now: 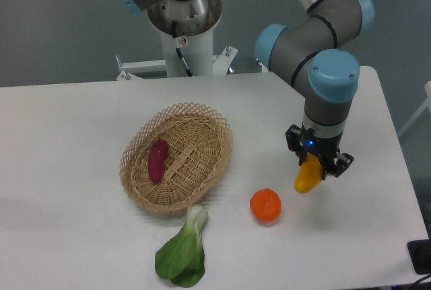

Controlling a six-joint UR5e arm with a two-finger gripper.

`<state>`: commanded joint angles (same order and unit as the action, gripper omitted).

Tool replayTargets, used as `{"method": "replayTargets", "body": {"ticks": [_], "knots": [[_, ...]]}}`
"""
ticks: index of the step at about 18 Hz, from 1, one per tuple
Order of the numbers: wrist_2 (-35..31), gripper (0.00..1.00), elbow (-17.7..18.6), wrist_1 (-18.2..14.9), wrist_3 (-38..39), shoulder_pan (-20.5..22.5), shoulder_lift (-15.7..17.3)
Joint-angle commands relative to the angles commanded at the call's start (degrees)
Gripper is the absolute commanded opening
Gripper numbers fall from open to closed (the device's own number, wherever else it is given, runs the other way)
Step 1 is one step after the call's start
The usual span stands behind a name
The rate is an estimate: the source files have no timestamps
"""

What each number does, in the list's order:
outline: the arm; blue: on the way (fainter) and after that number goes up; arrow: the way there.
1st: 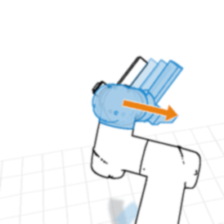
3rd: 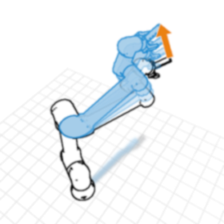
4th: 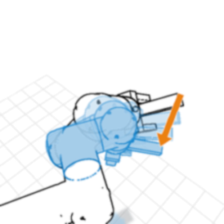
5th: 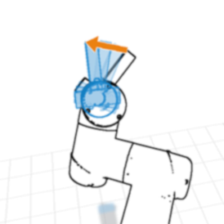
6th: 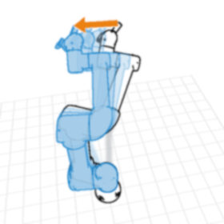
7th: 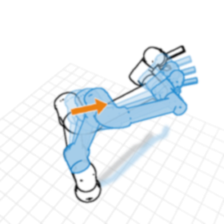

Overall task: Place the mango on the table
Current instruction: 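Hold the yellow mango in the gripper and lower it slightly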

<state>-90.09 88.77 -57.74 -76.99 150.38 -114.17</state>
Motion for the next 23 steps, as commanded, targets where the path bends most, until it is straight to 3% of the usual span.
{"method": "replayTargets", "body": {"ticks": [10,15,18,23], "knots": [[-0.26,0.31,0.09,0.79,0.7,-0.53,-1.31],[-2.98,0.31,-1.66,6.14,1.67,-2.63,-5.53],[-3.08,0.3,-3.86,6.33,3.51,-3.42,-7.55],[-2.55,0.3,-2.21,7.82,5.1,-3.6,-8.35]]}}
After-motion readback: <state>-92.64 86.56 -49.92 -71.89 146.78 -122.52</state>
